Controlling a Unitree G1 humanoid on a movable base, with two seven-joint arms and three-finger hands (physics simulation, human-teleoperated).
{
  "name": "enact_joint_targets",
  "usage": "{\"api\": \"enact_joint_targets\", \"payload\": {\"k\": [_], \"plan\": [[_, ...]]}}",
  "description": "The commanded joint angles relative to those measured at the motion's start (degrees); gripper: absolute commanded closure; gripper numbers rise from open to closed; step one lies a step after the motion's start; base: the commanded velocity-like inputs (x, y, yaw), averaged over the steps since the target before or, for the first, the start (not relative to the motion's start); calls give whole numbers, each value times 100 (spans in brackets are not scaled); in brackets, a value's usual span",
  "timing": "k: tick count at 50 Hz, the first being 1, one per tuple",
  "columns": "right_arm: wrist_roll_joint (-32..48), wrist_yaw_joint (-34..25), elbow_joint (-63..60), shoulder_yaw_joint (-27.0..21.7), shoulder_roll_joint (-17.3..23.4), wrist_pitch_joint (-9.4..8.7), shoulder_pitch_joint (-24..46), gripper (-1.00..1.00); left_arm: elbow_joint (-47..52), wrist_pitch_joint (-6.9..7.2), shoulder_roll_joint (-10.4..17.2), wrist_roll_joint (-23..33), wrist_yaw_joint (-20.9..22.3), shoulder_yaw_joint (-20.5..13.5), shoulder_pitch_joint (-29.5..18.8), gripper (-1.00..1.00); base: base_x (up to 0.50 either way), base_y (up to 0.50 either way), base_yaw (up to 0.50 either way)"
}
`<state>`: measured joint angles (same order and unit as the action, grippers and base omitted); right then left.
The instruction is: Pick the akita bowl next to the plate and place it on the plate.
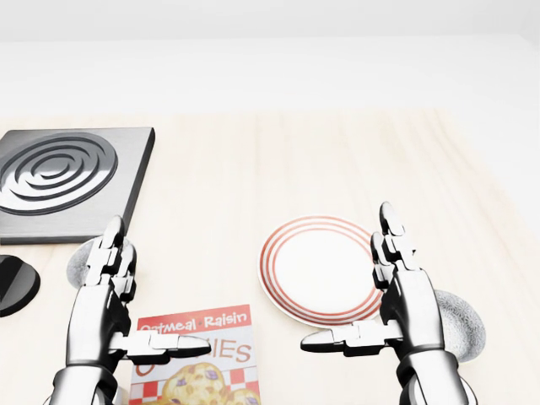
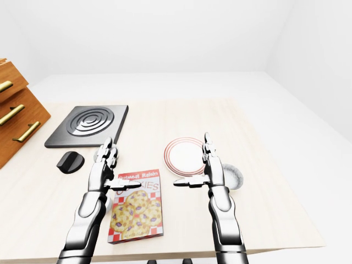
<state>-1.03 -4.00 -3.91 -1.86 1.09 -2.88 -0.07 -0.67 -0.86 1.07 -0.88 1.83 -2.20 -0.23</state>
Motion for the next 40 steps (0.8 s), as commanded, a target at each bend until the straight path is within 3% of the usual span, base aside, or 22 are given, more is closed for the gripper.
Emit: {"api": "enact_joint_targets", "payload": {"k": [1,5,7,10,16,19,20,23,24,25,29,32,40], "plan": [[-4,5,21,-4,2,34,-13,-100,-22,-25,1,-1,4,-5,23,-100,43,0,0],[-14,-11,51,-5,3,66,-20,-100,-22,-28,0,2,3,-3,26,-100,43,0,0],[-12,-7,-23,1,4,-8,-29,-100,-24,-32,0,2,3,-2,26,-100,42,0,0],[28,22,56,-4,6,58,-7,-100,52,32,-6,9,-9,9,40,-100,40,0,0],[204,109,179,-25,44,286,10,-100,20,14,-12,-4,-17,8,24,-100,6,0,0],[325,162,138,-50,65,306,-6,-100,62,58,-15,-27,-17,10,22,-100,0,0,0],[890,360,-266,-44,207,696,-203,-100,71,61,-19,-68,-10,-5,34,-100,0,0,0],[1230,285,-848,-73,170,670,-354,-100,132,104,-18,-79,-12,4,49,-100,0,0,0],[1328,205,-1300,-68,156,494,-435,-100,171,133,-20,-88,-15,3,58,-100,0,0,0],[1389,142,-1488,-79,153,463,-466,-100,149,118,-18,-96,-11,-1,54,-100,0,0,0],[1454,-7,-2138,-198,101,6,-424,-100,147,112,-15,-98,-13,-2,54,-100,0,0,0],[1539,-59,-2471,-296,108,-212,-337,-100,111,81,-12,-107,-9,-12,48,-100,0,0,0],[1518,-328,-3412,-654,211,-212,-79,-100,182,114,-8,-117,1,-18,77,-100,0,0,0]]}}
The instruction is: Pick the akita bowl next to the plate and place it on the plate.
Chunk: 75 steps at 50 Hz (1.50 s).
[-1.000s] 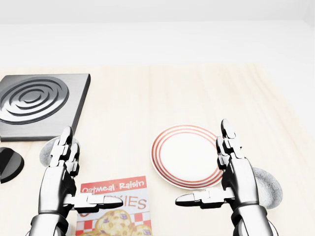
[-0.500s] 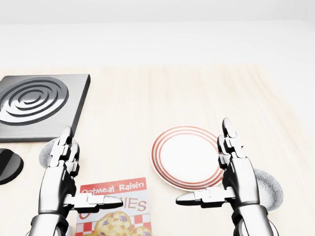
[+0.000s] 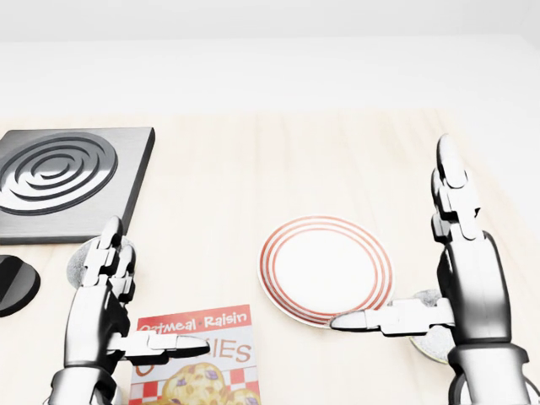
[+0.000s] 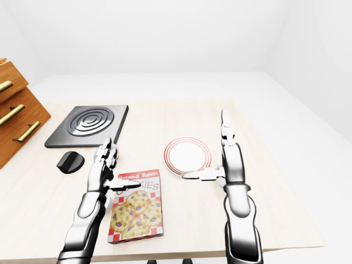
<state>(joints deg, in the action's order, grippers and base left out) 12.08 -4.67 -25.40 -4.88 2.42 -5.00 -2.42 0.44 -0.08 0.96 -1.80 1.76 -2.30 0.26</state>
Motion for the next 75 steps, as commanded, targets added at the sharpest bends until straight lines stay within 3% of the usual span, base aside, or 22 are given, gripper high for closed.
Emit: {"api": "enact_joint_targets", "payload": {"k": [1,8,17,18,22,27,28,32,47,49,54,63,68,70,73,74,75], "plan": [[181,-290,-1347,-420,97,0,181,-100,10,-9,9,-34,18,-22,14,-100,0,0,0],[140,-509,-1663,-840,311,0,253,-100,135,68,4,-35,14,-17,51,-100,0,0,0],[555,-865,-877,-1720,535,0,-91,-100,214,127,-6,-28,-2,-8,68,-100,0,0,0],[700,-879,-659,-1950,657,470,-252,-100,165,93,-5,-28,-1,-11,56,-100,0,0,0],[940,-976,-387,-2380,677,1000,-332,-100,164,98,-6,-34,-6,-11,51,-100,0,0,0],[1240,-849,-114,-2913,695,1000,-548,-100,149,71,-5,-28,-9,-8,53,-100,0,0,0],[3329,943,-368,-4022,782,1000,-1644,-100,28,-118,0,31,-38,-12,53,-100,0,0,0],[3661,832,-255,-4550,422,1000,-1340,-100,172,-13,-10,47,-57,10,85,-100,0,0,0],[4063,989,-313,-4748,447,1000,-1230,-100,129,-37,-6,48,-55,-1,69,-100,0,0,0],[4143,1045,-356,-4736,413,1000,-1247,-100,200,20,-12,55,-65,11,83,-100,0,0,0],[4251,1160,-386,-4622,260,1000,-1332,-100,52,-95,-4,49,-55,-6,49,-100,0,0,0],[5094,1992,-136,-4261,-146,1000,-1633,-100,113,-60,-8,53,-57,3,76,-100,0,0,0],[5402,2375,14,-4098,-234,1000,-1816,-100,122,-47,-10,58,-63,7,71,-100,0,0,0],[5484,2474,60,-4052,-273,1000,-1878,-100,27,-119,-4,58,-58,-4,48,-100,0,0,0],[5735,2747,186,-3978,-286,1000,-1921,-100,57,-105,-6,70,-65,5,61,-100,0,0,0],[5832,2866,235,-3923,-311,1000,-1956,-100,152,-36,-11,77,-72,17,85,-100,0,0,0],[5924,2969,291,-3875,-314,1000,-1972,-100,97,-76,-9,78,-70,11,70,-100,0,0,0]]}}
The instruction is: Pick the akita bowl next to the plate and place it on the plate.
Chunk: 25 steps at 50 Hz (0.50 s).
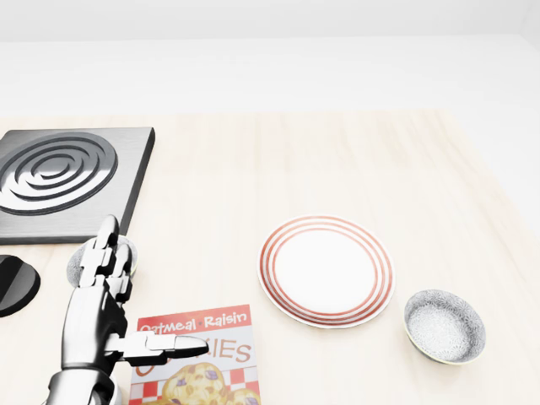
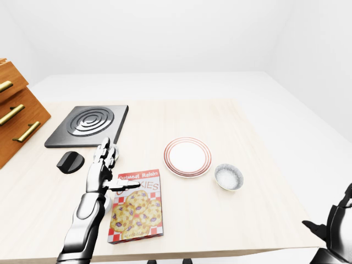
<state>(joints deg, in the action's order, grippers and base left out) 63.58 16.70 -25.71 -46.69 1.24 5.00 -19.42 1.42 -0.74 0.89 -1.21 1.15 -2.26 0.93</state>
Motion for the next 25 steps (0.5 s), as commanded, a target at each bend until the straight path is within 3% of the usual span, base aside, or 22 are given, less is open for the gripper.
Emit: {"api": "enact_joint_targets", "payload": {"k": [1,3,5,8,16,22,25], "plan": [[799,863,317,336,-200,0,-294,-100,-45,-39,1,17,-7,0,-11,-100,0,0,0],[985,1072,406,465,-219,0,-325,-100,-120,-96,5,19,-4,-6,-31,-100,0,0,0],[1052,1163,478,577,-198,0,-343,-100,-39,-37,1,24,-10,5,-9,-100,0,0,0],[1206,1316,600,785,-142,0,-336,-100,-139,-112,7,20,-2,-7,-34,-100,0,0,0],[1524,1330,885,1534,60,0,-281,-100,-50,-41,3,25,-5,5,-15,-100,0,0,0],[1640,1330,1098,1890,247,0,-211,-100,-96,-85,6,25,1,-2,-18,-100,0,0,0],[1699,1330,1241,2046,334,0,-151,-100,-1,-19,-1,34,-7,13,12,-100,0,0,0]]}}
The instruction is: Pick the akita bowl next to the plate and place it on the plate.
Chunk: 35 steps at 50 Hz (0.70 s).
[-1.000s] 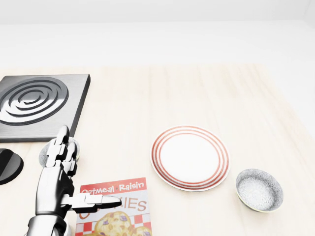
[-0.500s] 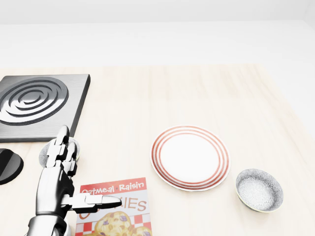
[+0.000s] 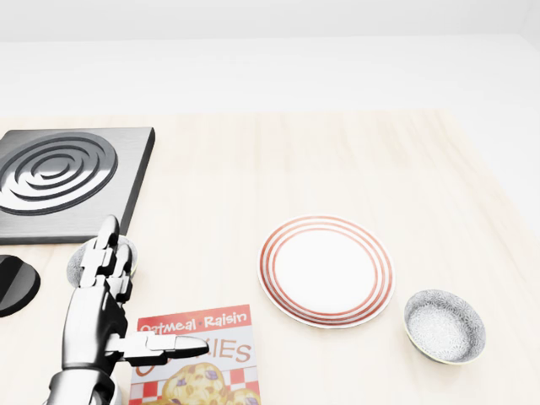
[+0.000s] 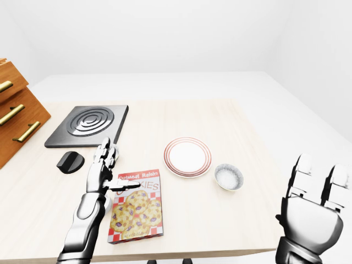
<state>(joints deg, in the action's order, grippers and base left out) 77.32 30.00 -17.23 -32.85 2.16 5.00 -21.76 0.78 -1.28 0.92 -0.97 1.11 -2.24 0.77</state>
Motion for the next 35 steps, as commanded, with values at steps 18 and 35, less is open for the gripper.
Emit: {"api": "enact_joint_targets", "payload": {"k": [18,35], "plan": [[529,0,1540,1688,816,0,531,-100,-21,-29,-1,-3,3,-2,-1,-100,0,0,0],[628,0,2393,2346,1162,0,844,-100,10,-4,-4,-4,-5,2,3,-100,0,0,0]]}}
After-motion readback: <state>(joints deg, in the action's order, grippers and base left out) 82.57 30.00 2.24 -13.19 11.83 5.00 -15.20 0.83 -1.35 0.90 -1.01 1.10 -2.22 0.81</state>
